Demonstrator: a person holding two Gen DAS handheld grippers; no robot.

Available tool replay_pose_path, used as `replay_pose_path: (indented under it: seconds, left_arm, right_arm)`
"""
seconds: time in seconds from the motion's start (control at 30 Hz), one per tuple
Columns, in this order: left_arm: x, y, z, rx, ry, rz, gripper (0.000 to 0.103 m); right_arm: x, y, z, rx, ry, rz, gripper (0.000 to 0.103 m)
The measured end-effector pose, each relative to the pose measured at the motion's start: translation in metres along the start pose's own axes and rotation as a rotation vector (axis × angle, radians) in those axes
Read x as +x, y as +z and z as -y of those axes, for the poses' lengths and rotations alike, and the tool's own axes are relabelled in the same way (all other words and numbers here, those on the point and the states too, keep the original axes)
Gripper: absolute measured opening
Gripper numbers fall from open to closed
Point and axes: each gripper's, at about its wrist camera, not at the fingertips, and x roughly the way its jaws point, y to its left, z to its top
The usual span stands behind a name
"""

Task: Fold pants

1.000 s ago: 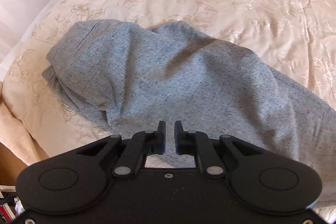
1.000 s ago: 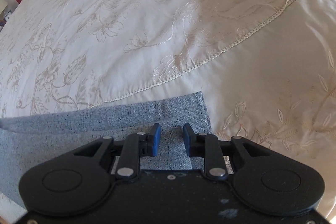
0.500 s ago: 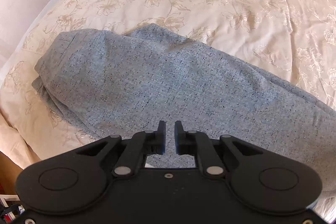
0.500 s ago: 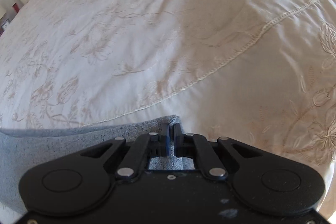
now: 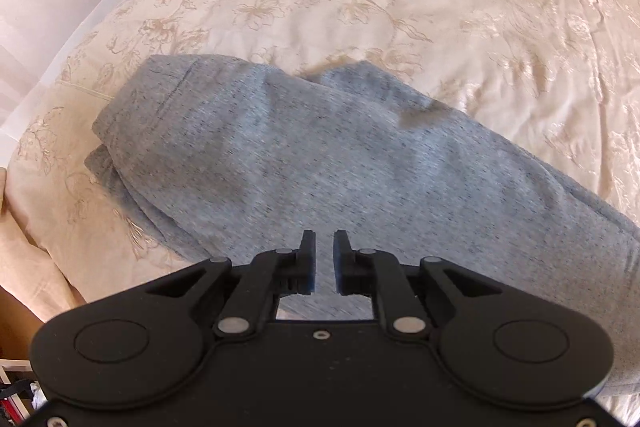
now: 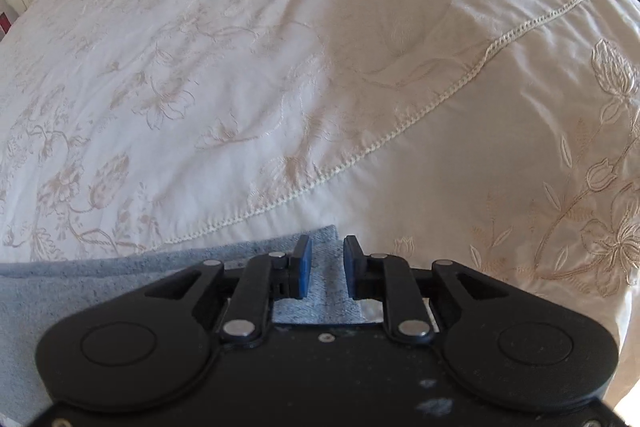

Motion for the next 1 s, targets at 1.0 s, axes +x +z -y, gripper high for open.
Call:
replay_pose_path:
  seconds: [1.0]
  left_arm:
    - [0.165, 0.125, -0.268, -0.037, -0.116, -0.192, 0.038]
  right_arm:
    - [-0.083, -0.121, -0.387, -0.278, 0.382, -0.138, 0.021]
